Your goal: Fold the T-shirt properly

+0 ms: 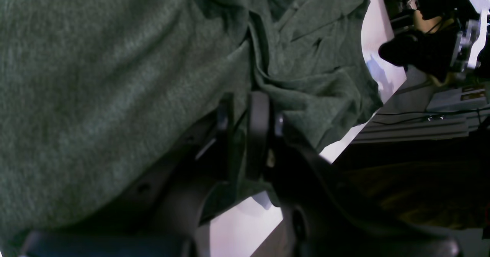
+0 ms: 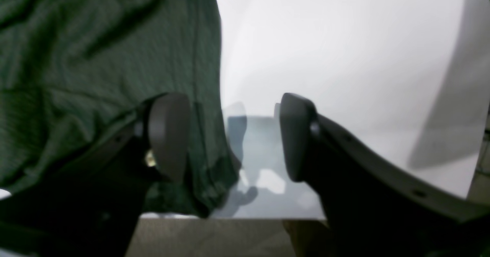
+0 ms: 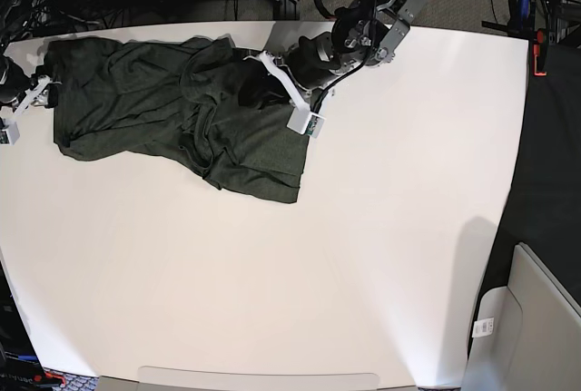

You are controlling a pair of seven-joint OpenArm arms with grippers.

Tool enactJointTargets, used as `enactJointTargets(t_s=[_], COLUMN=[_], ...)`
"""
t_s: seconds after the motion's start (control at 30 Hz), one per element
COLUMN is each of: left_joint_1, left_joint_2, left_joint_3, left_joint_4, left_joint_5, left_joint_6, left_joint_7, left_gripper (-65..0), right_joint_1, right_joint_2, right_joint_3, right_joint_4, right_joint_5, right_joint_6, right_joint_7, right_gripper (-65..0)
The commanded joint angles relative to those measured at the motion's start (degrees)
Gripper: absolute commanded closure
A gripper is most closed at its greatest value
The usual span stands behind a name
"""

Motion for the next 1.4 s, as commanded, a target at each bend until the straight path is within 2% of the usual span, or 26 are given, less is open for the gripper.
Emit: enactJointTargets(t_s=[0.0,0.13,0.2,0.5,0.83,1.17,1.37], left_joint_1=[-0.5,-0.5,-0.5,-0.6,-0.6,-0.6,-0.6], left_joint_2=[0.1,0.1,0.1,0.1,0.1,0.1,0.1], left_joint_3=[-0.1,-0.1,-0.1,-0.1,0.0,0.0,0.0], left_joint_4=[0.3,-0.1,-0.1,-0.1,-0.1,-1.8,-1.8], left_joint_5=[-0.5,-0.5,-0.5,-0.5,-0.5,-0.6,-0.6], left_joint_6=[-0.7,-0.7,-0.7,-0.7,-0.7,-0.7,-0.7], left_joint_7=[-1.1,-1.1,-1.1,-1.1,-1.1,-1.5,-1.6], left_gripper=[-6.1,-6.1,-6.1,-6.1,-6.1,-6.1,-6.1], right_joint_1=[0.9,1.3,1.7,3.9,4.1,3.8,3.2], right_joint_2=[1.3,1.0,1.0,-0.4,-3.5,-7.4,-9.5], right_joint_3=[0.3,0.2,0.2,0.2,-4.2,-4.4,-7.4], right_joint_4=[0.8,0.7,-0.5,-9.1,-9.2,-9.1,-9.1], right_joint_5=[0.3,0.2,0.1,0.1,0.2,0.3,0.4], right_joint_6=[0.1,0.1,0.1,0.1,0.1,0.1,0.1], right_joint_7=[0.6,0.6,0.6,0.8,0.8,0.6,0.5], right_gripper=[-42.4,-50.8,-52.9,-53.1,-53.1,-53.1,-53.1])
